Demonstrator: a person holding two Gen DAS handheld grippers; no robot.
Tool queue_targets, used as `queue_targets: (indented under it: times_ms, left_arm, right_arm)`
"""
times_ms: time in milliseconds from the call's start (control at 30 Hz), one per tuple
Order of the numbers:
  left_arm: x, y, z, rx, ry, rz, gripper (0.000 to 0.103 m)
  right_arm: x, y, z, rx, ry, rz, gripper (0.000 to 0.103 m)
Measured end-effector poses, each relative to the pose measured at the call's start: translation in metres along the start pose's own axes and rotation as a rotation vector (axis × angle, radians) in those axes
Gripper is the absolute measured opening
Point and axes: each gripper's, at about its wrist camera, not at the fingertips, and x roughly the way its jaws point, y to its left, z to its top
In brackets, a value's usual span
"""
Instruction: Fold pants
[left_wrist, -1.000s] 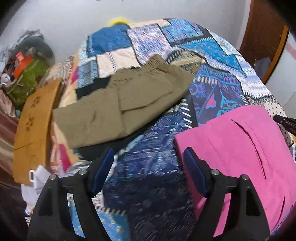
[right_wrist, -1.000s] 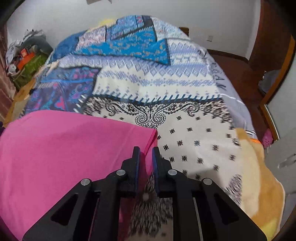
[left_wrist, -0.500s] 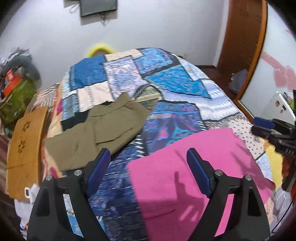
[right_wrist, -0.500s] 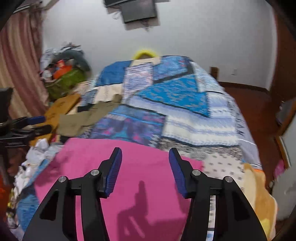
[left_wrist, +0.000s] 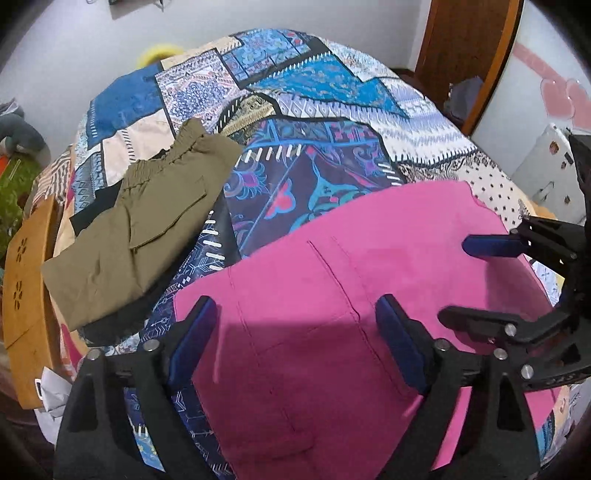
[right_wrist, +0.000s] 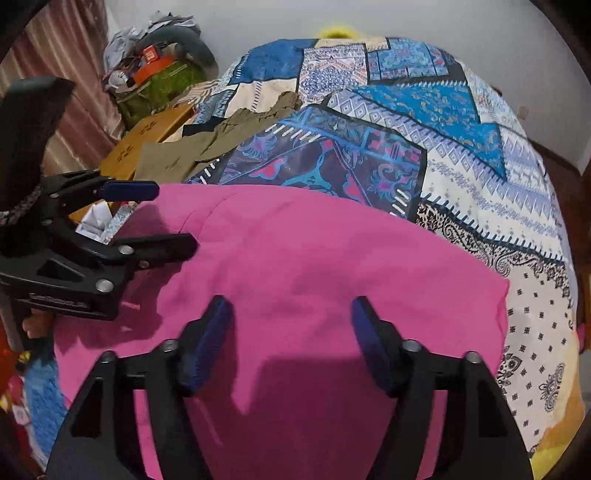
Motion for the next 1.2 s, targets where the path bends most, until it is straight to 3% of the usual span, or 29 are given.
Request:
queue_targets:
  times_ms: [167,567,1000,1200]
  left_arm:
    - [-0.004,0.004,-0.007,0.010,0.014,-0.010,0.091]
    - [-0.031,0.008,-0.047,-0.018,-0.046,0.059,0.094]
    - [-0.060,0.003,-0.082,0.005,-0.075,0.127,0.094]
    - [-0.070,0.011,-0.096,-0.046,-0.089,0.119,0.094]
  right_arm:
    - [-0.008,-0.002,-0.011,-0.015,0.004,0.000,0.073]
    - [-0.044,-0.008,-0.057,0.027,-0.026,-0.047,0.076]
    - [-0.076,-0.015,-0.105,0.144,-0.086,-0.103,0.079]
    - [-0.088,-0.016,-0.115,0.181,-0.103,-0.134,0.079]
